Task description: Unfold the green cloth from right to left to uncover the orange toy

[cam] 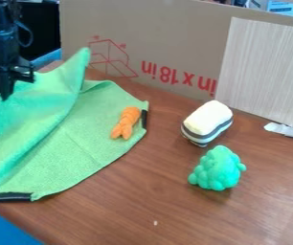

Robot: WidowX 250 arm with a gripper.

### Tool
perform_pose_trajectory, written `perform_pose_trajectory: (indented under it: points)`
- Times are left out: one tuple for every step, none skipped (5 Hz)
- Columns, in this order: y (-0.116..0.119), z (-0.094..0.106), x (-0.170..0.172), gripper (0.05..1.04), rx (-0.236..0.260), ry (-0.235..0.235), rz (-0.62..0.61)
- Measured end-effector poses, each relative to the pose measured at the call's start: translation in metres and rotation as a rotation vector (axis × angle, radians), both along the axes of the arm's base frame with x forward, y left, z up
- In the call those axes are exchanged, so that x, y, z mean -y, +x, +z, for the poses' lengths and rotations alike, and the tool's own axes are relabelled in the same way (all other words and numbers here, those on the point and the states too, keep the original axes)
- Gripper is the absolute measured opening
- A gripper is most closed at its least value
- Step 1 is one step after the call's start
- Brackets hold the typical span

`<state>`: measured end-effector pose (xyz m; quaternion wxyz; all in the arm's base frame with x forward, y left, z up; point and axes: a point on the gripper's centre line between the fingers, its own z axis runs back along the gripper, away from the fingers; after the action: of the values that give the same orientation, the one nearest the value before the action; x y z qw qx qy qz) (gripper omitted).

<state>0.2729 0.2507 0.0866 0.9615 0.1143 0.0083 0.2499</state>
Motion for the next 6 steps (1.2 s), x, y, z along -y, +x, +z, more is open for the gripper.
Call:
perform_pose_trajectory:
  points:
    - [-0.011,0.001,-0.008,0.064,-0.03,0.017,0.039]
    - [-0.011,0.006,-0.026,0.064,-0.021,0.128,0.053]
    - [-0.012,0.01,-0.037,0.064,-0.034,0.201,0.033]
    - [-0.013,0.018,-0.041,0.064,-0.058,0.221,0.006]
    - [-0.014,0.018,-0.044,0.064,-0.063,0.233,0.018]
    - [-0.023,0.013,-0.045,0.086,-0.096,0.253,0.038]
